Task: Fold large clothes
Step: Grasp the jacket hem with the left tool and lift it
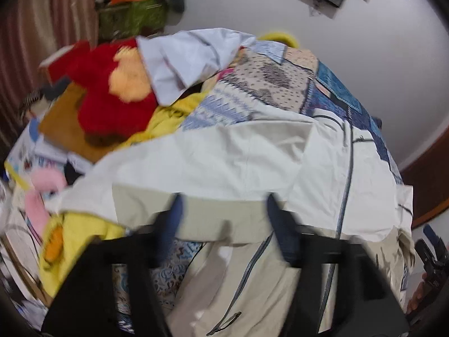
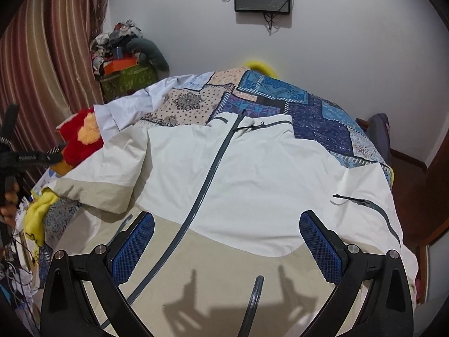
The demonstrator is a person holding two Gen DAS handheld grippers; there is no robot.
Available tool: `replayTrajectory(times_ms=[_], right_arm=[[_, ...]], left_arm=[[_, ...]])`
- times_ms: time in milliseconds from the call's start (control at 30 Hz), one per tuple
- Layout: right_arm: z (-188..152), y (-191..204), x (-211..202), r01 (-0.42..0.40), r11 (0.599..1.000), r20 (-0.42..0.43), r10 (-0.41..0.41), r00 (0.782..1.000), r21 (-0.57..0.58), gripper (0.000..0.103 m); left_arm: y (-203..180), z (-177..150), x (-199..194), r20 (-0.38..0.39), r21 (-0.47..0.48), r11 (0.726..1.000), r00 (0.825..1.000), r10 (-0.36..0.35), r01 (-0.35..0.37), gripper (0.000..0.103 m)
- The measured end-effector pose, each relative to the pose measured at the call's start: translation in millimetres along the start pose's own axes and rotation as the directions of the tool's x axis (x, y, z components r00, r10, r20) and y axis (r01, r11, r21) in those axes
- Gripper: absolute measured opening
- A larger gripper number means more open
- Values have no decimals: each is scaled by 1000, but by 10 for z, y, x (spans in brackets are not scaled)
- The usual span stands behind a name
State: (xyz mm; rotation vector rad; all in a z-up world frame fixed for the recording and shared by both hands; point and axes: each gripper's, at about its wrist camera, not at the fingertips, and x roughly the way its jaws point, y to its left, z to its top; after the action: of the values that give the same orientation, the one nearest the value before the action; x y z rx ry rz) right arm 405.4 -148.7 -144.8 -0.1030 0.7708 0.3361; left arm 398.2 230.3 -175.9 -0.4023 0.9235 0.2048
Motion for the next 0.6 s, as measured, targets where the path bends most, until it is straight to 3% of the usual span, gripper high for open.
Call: replayTrajectory(times_ms=[100,167,267,400,467,533,567,600], right_arm=[[-26,-25,-43,-3,1000,-7,3,1000,0,103],[-43,-48,-33,0,1000,-12,0,1000,-10,103],[-63,-53,-2,18,999,-14,-18,1000,-33,103],[-92,-41,103,21,999,-26,-22,999,-42,103],[-116,-36,169,16,999,-40,-18,999,-41,103],[-138,-23,233,13,999,-54,-15,998,-44,103],[-150,-11,271,15,999,-63,-18,998,-50,103],[-161,-2,293,17,998,-68,-21,997,-54,103]], left_arm=[[236,-133,153,-48,-69,997,998,37,-40,68],[459,-212,296,-106,-152,988,994,2,-18,68],[802,-312,503,-148,-314,949,987,-68,18,68],[991,-289,660,-122,-398,915,985,-123,65,67],[991,-202,688,-102,-399,915,989,-109,60,67],[957,-110,721,-94,-364,931,994,-47,10,53],[933,-58,744,-99,-331,942,995,18,-49,33],[897,-8,756,-98,-290,951,992,83,-108,22]])
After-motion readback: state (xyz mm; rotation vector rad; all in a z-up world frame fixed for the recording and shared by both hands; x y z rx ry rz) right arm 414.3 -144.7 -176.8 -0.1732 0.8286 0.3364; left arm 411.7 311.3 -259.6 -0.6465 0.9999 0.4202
